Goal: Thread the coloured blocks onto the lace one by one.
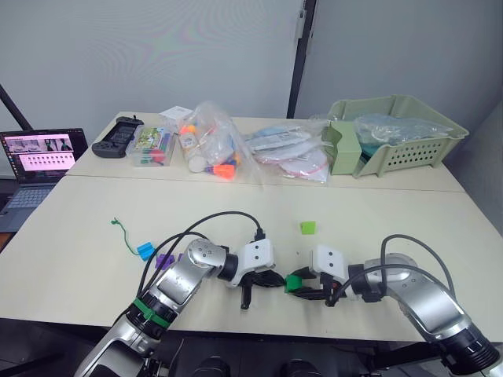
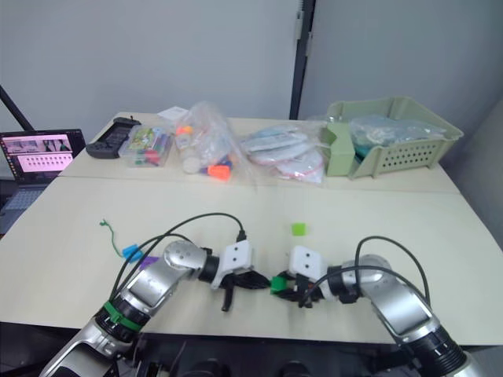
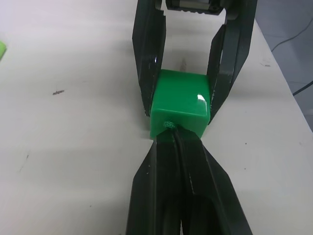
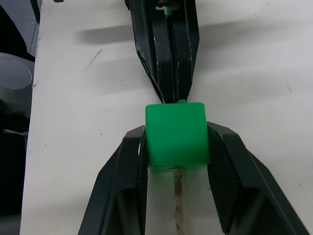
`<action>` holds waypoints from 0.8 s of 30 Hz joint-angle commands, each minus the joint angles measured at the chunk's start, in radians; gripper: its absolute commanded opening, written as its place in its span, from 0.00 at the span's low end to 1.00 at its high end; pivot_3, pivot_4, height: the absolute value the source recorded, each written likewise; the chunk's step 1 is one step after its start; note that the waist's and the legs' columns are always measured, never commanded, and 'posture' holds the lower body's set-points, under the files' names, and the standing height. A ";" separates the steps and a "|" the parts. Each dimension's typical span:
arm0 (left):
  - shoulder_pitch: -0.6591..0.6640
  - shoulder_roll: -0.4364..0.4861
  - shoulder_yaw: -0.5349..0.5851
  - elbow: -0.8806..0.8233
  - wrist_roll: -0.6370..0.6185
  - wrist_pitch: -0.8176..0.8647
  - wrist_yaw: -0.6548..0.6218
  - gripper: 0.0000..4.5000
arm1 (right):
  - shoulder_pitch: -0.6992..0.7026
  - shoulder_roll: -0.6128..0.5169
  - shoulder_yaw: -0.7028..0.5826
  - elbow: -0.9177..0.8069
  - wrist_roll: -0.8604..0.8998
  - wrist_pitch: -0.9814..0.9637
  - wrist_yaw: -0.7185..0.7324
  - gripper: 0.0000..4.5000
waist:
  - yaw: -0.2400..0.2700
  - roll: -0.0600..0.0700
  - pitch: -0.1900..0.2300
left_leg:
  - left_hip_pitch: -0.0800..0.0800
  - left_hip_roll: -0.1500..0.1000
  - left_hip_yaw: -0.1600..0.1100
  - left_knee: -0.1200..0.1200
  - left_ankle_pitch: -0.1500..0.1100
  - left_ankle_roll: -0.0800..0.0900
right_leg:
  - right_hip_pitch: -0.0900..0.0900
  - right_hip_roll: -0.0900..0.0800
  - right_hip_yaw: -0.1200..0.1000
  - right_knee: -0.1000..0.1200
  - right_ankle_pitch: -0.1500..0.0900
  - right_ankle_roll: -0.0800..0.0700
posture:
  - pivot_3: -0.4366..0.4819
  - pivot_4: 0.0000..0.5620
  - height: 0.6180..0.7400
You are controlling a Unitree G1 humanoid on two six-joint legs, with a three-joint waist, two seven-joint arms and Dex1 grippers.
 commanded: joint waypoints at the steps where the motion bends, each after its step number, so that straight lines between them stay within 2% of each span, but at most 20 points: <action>1: -0.014 0.006 0.013 -0.030 -0.008 0.004 0.000 0.00 | 0.010 -0.002 0.019 0.029 -0.026 0.027 -0.014 0.26 | -0.001 0.000 0.000 | 0.000 0.000 0.000 0.000 0.000 0.000 | 0.000 0.000 0.000 0.000 0.000 0.000 | 0.48 0.27 1.00; 2: -0.013 0.010 0.018 -0.030 -0.010 0.007 0.001 0.00 | 0.010 -0.002 0.018 0.030 -0.027 0.027 -0.013 0.26 | -0.002 0.000 0.000 | 0.000 0.000 0.000 0.000 0.000 0.000 | 0.000 0.000 0.000 0.000 0.000 0.000 | 0.48 0.27 1.00; 3: -0.009 0.025 0.026 -0.038 -0.018 0.010 -0.010 0.06 | 0.010 -0.002 0.017 0.031 -0.027 0.029 -0.015 0.26 | -0.002 0.000 0.000 | 0.000 0.000 0.000 0.000 0.000 0.000 | 0.000 0.001 0.000 0.000 0.000 0.000 | 0.48 0.27 1.00; 9: 0.002 0.080 0.057 -0.076 -0.068 0.023 -0.060 0.48 | 0.009 0.009 0.006 0.034 -0.020 0.039 -0.026 0.26 | -0.009 0.000 0.000 | 0.000 0.001 -0.001 0.000 0.000 0.000 | 0.000 0.001 0.000 0.000 0.000 0.000 | 0.48 0.27 1.00; 10: 0.002 0.087 0.055 -0.080 -0.070 0.021 -0.069 0.55 | 0.008 0.009 0.002 0.033 -0.018 0.040 -0.028 0.49 | -0.008 0.000 0.000 | 0.000 0.001 -0.001 0.000 0.000 0.000 | 0.000 0.001 0.000 0.000 0.000 0.000 | 0.48 0.27 1.00; 14: -0.012 0.080 0.039 -0.077 -0.065 0.006 -0.073 0.84 | 0.014 -0.005 -0.026 0.009 0.001 0.051 -0.027 0.78 | -0.011 0.000 0.000 | -0.001 0.001 -0.001 0.000 0.000 0.000 | -0.002 0.001 0.001 0.001 0.000 0.000 | 0.48 0.27 1.00; 16: -0.025 0.058 0.022 -0.064 -0.056 -0.002 -0.072 0.85 | 0.025 -0.020 -0.049 -0.009 0.011 0.054 -0.028 0.95 | -0.010 0.000 0.000 | -0.001 0.001 -0.001 0.000 0.000 0.000 | -0.002 0.001 0.001 0.001 0.000 0.000 | 0.48 0.27 1.00; 17: -0.037 0.036 0.009 -0.046 -0.039 -0.017 -0.060 0.85 | 0.036 -0.032 -0.065 -0.023 0.018 0.055 -0.027 1.00 | -0.008 0.000 0.000 | -0.001 0.000 -0.001 0.000 0.000 0.000 | -0.002 0.001 0.000 0.001 0.000 0.000 | 0.48 0.27 1.00; 20: -0.072 -0.024 -0.028 0.016 0.004 -0.060 -0.030 0.85 | 0.071 -0.071 -0.098 -0.044 0.023 0.049 -0.019 1.00 | -0.001 0.000 0.000 | -0.002 0.000 0.000 0.000 0.000 0.000 | -0.002 0.001 0.000 0.000 0.000 0.000 | 0.48 0.27 1.00; 24: -0.084 -0.057 -0.045 0.059 0.031 -0.088 -0.013 0.85 | 0.094 -0.088 -0.113 -0.053 0.023 0.047 -0.021 1.00 | -0.009 0.000 0.000 | -0.002 0.000 0.002 0.000 0.000 0.000 | -0.002 0.002 0.000 0.000 0.000 0.000 | 0.48 0.27 1.00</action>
